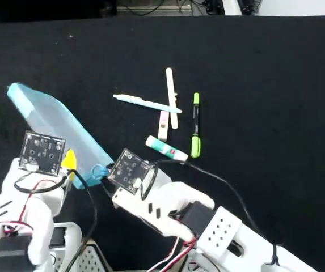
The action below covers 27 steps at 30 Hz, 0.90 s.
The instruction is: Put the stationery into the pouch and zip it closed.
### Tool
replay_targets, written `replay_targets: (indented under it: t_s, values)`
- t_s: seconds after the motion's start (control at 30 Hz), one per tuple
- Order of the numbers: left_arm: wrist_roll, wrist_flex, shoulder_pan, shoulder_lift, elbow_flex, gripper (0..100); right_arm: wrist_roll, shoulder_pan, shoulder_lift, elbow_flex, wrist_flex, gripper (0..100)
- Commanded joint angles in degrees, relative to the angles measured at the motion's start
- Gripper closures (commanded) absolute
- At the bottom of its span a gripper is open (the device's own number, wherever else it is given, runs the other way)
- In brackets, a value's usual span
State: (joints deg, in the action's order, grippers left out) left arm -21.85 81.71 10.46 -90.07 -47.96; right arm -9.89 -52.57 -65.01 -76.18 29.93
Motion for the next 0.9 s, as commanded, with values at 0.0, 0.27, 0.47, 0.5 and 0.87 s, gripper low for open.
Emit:
replay_targets:
  t_s: [0.0,0.27,0.47,0.5,0.87]
  values:
    - [-0.7,3.5,-3.1,8.1,7.1,81,0.4,0.0,-1.5,0.0,0.2,98.7]
    - [-0.8,12.8,-6.5,19.6,12.1,82,0.4,6.3,-1.5,1.5,-0.7,98.7]
    - [-0.7,17.4,-7.3,20.6,15.4,81,0.4,6.2,-1.5,1.5,-1.9,98.7]
    - [-0.7,17.4,-8.3,20.5,15.6,81,0.4,6.2,-1.5,1.5,-1.9,98.7]
    - [-1.0,14.8,-18.9,20.6,11.7,81,0.4,6.2,-1.5,1.2,-1.9,98.7]
